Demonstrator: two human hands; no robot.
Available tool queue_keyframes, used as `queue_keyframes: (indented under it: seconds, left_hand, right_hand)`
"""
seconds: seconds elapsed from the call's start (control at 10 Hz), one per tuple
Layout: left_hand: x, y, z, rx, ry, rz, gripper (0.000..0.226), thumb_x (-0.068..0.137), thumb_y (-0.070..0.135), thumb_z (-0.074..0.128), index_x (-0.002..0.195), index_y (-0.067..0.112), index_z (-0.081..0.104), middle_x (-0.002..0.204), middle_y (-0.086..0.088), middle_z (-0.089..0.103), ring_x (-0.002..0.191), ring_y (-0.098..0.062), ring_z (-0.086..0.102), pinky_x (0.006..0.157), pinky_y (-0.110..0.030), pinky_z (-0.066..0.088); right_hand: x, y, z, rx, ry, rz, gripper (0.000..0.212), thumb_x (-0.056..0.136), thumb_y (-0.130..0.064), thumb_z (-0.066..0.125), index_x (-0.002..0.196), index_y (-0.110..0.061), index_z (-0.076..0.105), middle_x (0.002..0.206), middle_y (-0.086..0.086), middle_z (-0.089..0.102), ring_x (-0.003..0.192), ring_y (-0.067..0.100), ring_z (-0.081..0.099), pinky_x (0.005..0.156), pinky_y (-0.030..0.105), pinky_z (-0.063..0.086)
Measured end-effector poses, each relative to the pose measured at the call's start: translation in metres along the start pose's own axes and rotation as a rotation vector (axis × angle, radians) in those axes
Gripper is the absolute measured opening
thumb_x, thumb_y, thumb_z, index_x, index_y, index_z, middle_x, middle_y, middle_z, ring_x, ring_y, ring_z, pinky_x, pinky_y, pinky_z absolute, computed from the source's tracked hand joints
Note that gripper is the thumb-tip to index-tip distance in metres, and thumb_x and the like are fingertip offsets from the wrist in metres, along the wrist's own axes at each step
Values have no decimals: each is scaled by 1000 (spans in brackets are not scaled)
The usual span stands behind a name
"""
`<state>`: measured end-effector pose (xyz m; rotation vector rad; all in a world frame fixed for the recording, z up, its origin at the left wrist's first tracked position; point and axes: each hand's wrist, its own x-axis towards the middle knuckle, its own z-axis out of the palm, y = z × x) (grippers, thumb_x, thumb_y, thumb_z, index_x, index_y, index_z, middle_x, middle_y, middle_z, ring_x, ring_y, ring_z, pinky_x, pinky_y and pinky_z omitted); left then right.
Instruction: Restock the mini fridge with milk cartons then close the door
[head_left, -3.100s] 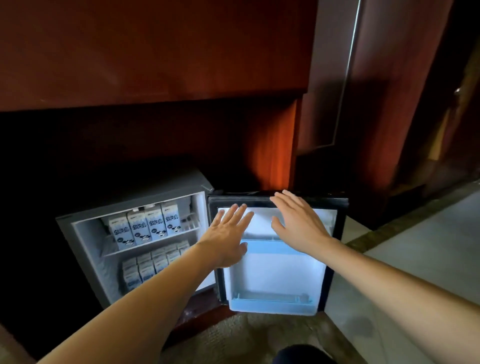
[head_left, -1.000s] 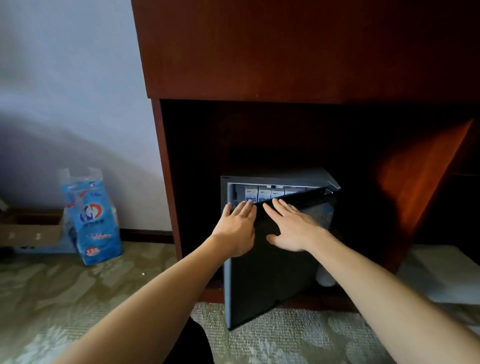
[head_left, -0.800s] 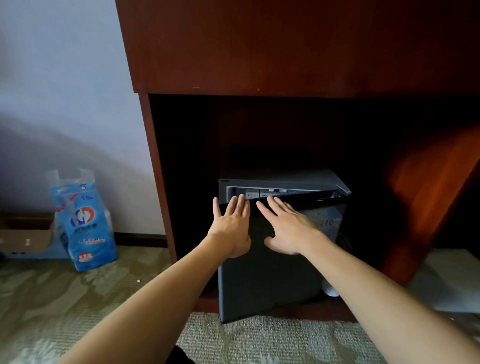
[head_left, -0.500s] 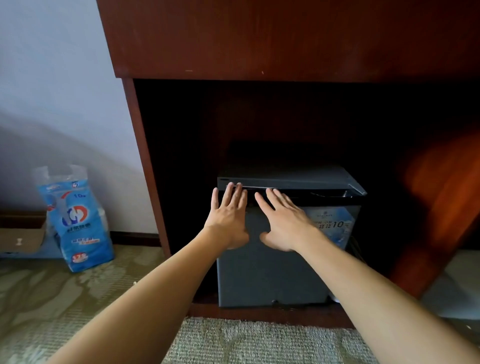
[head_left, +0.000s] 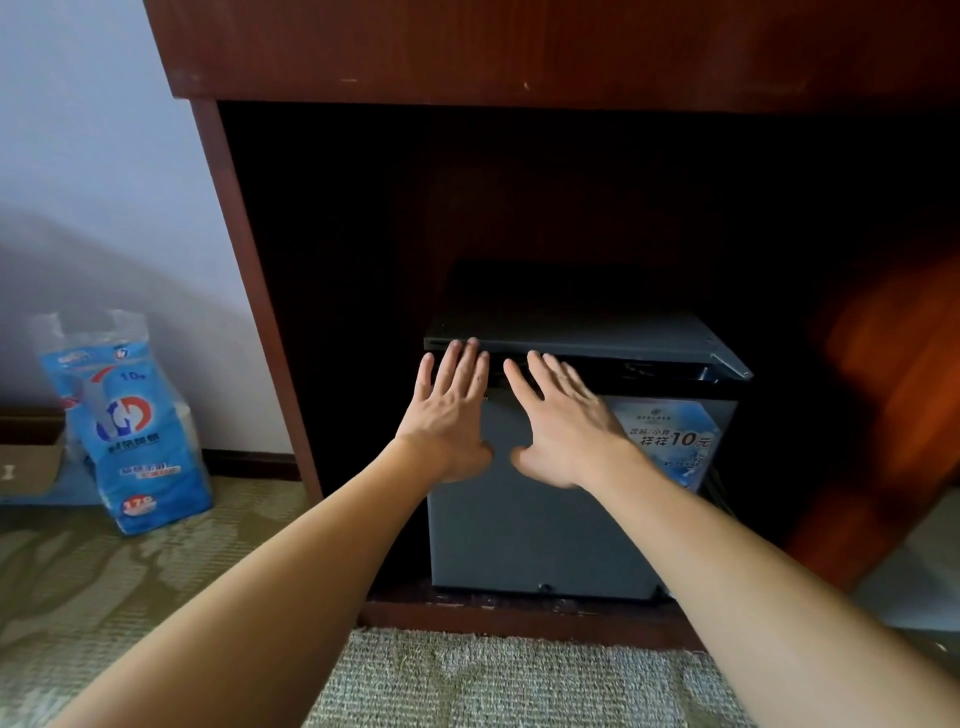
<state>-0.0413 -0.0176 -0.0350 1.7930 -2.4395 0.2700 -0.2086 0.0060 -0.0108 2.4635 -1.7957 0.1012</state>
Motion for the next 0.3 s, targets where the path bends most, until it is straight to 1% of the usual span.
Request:
queue_keyframes:
  seconds: [0.1, 0.2, 0.3]
  left_hand:
    - [1, 3, -5, -63, -18, -6, 111, 83, 50, 56, 157, 12, -17, 163, -6, -29, 146, -24, -35, 121, -48, -16]
    - [1, -1, -23, -286, -50, -23, 97, 88, 43, 57, 160, 13, 0, 167, -3, -15, 150, -17, -26, 123, -42, -14]
    - [-8, -12, -46, -373, -81, -4, 76, 96, 32, 53, 160, 17, 14, 168, 0, 5, 154, -15, -4, 125, -33, 1]
  right_hand:
    - [-2, -3, -3, 40, 1, 9, 100, 88, -49, 54, 159, -26, -12, 167, 7, -19, 153, 22, -18, 125, 39, -6]
    - [-7, -5, -11, 194, -29, 61, 97, 87, -47, 56, 160, -32, -6, 167, -2, -16, 153, 19, -18, 123, 44, 7]
    - [-14, -1, -31, 328, -108, 74, 89, 88, -43, 53, 160, -38, 0, 168, -11, -10, 153, 11, -14, 122, 46, 16]
